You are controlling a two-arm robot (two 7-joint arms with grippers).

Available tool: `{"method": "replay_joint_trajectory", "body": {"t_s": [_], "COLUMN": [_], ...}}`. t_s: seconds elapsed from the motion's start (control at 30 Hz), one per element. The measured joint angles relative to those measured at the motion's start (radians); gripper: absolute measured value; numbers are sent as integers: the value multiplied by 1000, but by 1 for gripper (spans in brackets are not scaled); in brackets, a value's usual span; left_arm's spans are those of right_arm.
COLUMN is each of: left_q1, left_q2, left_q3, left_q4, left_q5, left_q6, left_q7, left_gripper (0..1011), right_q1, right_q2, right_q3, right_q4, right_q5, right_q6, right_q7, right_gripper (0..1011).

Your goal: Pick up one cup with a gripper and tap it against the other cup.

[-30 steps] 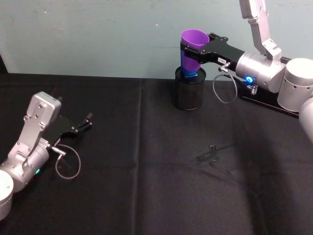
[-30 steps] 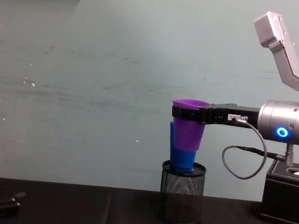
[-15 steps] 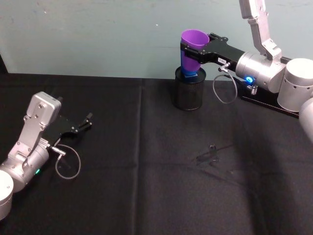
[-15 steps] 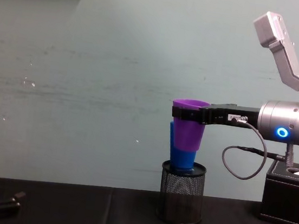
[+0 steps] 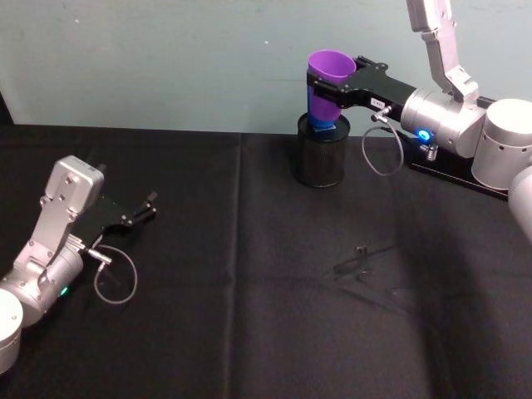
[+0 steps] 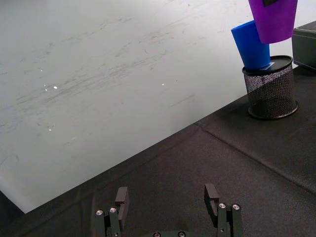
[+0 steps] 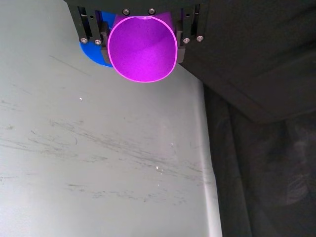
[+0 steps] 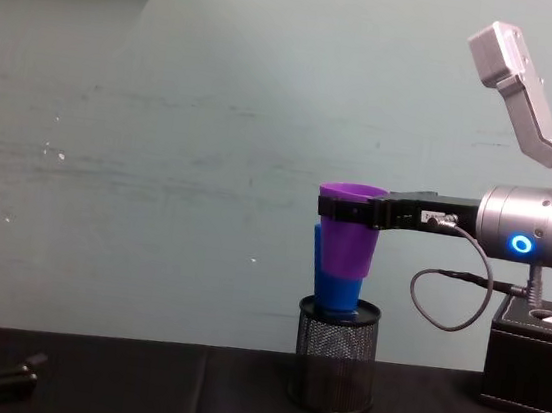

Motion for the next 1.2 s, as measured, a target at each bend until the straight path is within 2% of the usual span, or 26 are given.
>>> {"method": "replay_joint_trajectory", "body": {"t_s": [1.2], "left_q1": [0], "left_q2": [0], "left_q3": [0], "left_q4": [0], "left_q5": [0], "left_q6": [0], "left_q7": [0], "left_gripper": [1004], "right_q1": [0], "right_q2": [0], "right_q3": [0], "right_q4": [0], "right_q5": [0], "right_q6": [0], "right_q7": [-1], "right_gripper": [726]}}
